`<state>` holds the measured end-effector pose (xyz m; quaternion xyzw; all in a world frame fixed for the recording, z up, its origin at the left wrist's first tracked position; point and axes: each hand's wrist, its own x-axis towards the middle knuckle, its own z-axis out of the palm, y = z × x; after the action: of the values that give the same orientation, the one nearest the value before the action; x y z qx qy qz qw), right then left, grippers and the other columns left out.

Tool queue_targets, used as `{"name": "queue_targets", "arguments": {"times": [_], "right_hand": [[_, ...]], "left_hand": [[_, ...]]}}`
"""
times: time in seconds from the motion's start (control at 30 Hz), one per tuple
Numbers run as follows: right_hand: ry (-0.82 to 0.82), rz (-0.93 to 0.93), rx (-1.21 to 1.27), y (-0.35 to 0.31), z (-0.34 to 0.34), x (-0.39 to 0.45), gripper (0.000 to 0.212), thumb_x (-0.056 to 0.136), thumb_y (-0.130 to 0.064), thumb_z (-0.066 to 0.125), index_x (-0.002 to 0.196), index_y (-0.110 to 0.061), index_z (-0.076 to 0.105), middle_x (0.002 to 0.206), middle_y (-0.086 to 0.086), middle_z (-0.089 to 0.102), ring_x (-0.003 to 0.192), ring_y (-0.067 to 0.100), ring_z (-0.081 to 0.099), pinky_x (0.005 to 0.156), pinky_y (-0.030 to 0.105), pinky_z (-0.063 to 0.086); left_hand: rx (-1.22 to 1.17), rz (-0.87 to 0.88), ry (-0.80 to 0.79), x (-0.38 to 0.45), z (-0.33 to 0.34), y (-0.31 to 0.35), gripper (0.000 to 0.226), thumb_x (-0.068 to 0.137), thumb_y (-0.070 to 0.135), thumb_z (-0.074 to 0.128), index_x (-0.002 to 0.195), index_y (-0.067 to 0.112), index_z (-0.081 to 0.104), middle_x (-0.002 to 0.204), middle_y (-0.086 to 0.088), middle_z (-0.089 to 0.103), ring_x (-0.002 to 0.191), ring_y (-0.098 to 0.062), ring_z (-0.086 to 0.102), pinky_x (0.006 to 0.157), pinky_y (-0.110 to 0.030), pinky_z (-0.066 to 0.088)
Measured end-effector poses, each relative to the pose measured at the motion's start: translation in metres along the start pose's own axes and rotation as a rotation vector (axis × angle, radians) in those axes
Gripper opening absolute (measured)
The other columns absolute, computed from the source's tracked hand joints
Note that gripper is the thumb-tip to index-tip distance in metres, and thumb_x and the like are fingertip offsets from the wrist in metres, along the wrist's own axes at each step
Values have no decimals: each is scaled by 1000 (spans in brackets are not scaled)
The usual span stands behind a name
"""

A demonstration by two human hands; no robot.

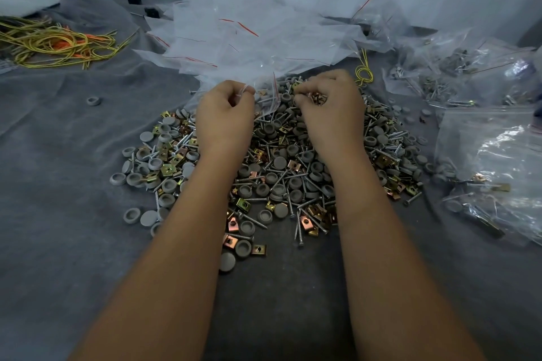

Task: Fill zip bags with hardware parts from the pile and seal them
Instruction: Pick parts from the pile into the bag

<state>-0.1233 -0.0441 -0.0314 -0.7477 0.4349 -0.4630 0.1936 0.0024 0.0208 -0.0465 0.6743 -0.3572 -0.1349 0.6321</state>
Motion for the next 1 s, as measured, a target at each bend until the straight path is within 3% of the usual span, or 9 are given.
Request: {"name": "queue_targets", "arguments": {"times": [0.1,0.27,0.4,0.6,0.67,0.73,0.83,0.9,1.0], "right_hand": [[-60,125,412,-8,-3,-6,18,84,-9,71,88,-26,74,89,-6,72,84,5,66,78,21,55],[-61,132,531,-13,2,-11,21,81,-2,73,85,-22,72,87,1,73,83,8,68,78,21,54],[-36,20,380,-16,7,-12,17,80,-7,75,86,-23,73,97,0,67,88,6,62,75,14,47],[-88,-119,-36,-19,19,-14,20,84,-18,73,103,-22,75,117,1,55,113,20,50,97,37,43],[-49,-123,-3,-19,16,-12,25,86,-12,68,107,-23,74,113,1,57,110,19,52,95,30,42],[30,-81,57,-18,7,-10,31,85,-1,63,105,-21,74,100,-2,60,98,13,57,84,18,44],[27,49,121,-12,-7,-8,29,83,0,65,100,-22,73,81,-11,65,79,5,63,75,21,53],[-20,94,122,-9,-13,-7,23,84,-4,69,97,-22,73,79,-12,67,80,6,66,77,30,57],[-130,92,73,-6,-19,-6,17,86,-11,70,90,-27,71,80,-12,68,80,5,67,77,27,56]], "left_hand": [[11,10,7,-1,0,1,30,94,24,59,65,27,51,48,13,42,41,-1,35,42,-18,30],[25,19,2,-1,1,2,28,94,25,58,66,27,53,57,9,48,50,-8,43,51,-24,36],[26,24,2,-1,1,2,27,93,25,59,66,27,54,56,9,49,51,-8,46,54,-26,39],[1,40,-12,-2,1,3,23,92,22,59,69,26,58,54,10,49,52,-8,45,65,-45,54],[-10,29,-6,-2,1,2,24,92,23,59,68,26,58,52,11,47,52,-8,44,69,-50,55],[-16,20,4,-2,1,2,24,91,24,59,68,26,58,49,13,47,52,-8,44,71,-52,57],[-20,10,14,-1,1,2,26,92,24,59,66,26,56,45,16,44,50,-7,41,69,-44,56],[-18,11,16,-1,1,1,26,92,24,58,66,25,56,43,15,43,47,-5,39,61,-36,51],[-17,18,13,0,2,1,22,93,23,57,71,22,60,41,15,41,42,-2,36,54,-26,39]]}}
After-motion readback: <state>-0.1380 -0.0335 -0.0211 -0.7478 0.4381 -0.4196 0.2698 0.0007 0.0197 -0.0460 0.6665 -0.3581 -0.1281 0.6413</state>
